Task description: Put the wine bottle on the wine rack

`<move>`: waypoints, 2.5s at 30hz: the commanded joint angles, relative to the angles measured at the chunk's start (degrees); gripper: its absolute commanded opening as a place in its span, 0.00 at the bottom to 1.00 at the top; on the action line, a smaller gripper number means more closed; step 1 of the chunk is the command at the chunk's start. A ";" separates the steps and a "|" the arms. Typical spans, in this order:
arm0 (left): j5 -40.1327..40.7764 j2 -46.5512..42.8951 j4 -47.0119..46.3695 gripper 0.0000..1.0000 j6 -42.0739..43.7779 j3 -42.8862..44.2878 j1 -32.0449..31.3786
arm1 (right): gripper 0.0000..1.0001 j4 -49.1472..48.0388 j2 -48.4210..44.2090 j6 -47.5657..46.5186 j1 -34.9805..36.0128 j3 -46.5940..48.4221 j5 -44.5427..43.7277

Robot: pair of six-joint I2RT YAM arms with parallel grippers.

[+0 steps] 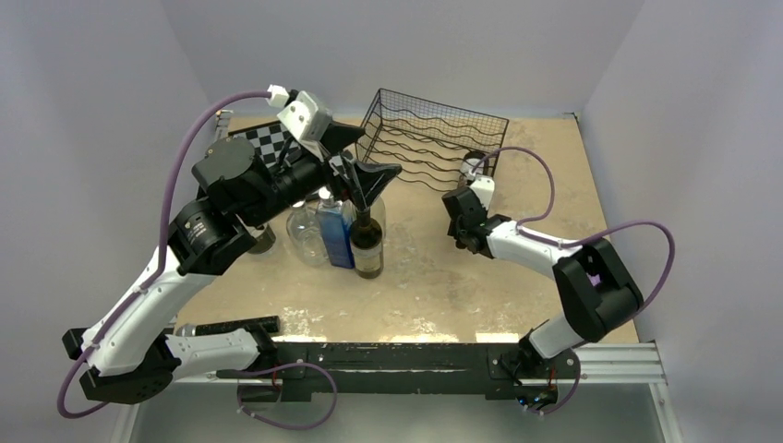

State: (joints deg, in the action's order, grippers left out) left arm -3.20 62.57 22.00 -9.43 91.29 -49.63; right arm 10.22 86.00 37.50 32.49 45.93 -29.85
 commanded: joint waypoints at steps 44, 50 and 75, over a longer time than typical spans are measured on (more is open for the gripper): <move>0.13 1.12 0.77 0.99 3.51 3.94 -0.03 | 0.59 20.77 18.86 -1.72 -8.51 31.56 2.14; 0.98 1.16 0.85 0.99 4.05 3.72 -0.03 | 0.65 21.36 18.61 -2.55 -8.54 31.50 3.23; 2.63 -0.68 -1.34 0.99 6.18 -0.13 -0.08 | 0.40 25.61 13.88 3.12 -8.51 22.25 10.90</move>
State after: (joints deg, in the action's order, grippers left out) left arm -1.19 62.87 23.38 -4.64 91.83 -49.63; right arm 35.31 100.12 39.00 24.05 68.42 -19.70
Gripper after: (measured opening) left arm 0.991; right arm 0.497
